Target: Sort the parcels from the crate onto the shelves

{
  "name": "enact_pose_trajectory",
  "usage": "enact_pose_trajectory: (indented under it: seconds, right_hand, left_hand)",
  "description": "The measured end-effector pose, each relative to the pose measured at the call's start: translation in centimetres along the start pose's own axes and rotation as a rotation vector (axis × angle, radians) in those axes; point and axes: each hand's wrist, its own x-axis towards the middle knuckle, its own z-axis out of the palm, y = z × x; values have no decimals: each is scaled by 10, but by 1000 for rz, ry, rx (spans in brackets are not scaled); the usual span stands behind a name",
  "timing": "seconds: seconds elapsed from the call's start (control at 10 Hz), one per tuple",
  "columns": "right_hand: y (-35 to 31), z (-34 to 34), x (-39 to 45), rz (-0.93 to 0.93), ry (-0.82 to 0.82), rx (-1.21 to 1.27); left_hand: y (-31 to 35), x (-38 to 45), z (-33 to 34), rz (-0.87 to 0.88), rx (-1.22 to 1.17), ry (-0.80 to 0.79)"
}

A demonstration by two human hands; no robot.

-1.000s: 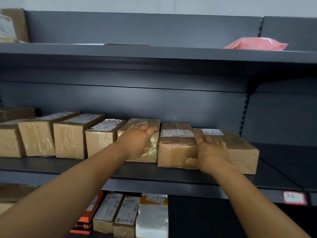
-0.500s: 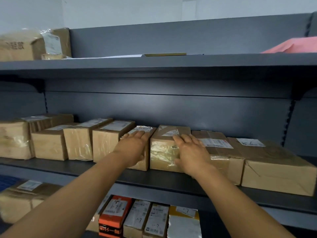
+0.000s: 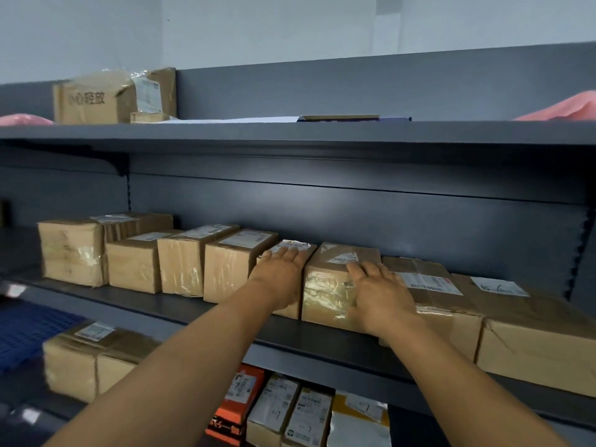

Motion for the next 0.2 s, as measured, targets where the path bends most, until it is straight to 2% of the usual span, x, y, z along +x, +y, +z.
enact_pose_trajectory:
  seconds: [0.2]
  right_hand:
    - [-6,-9,-12,-38,-46,22]
  left_hand:
    - [16,-35,-11,-8,-49,-12]
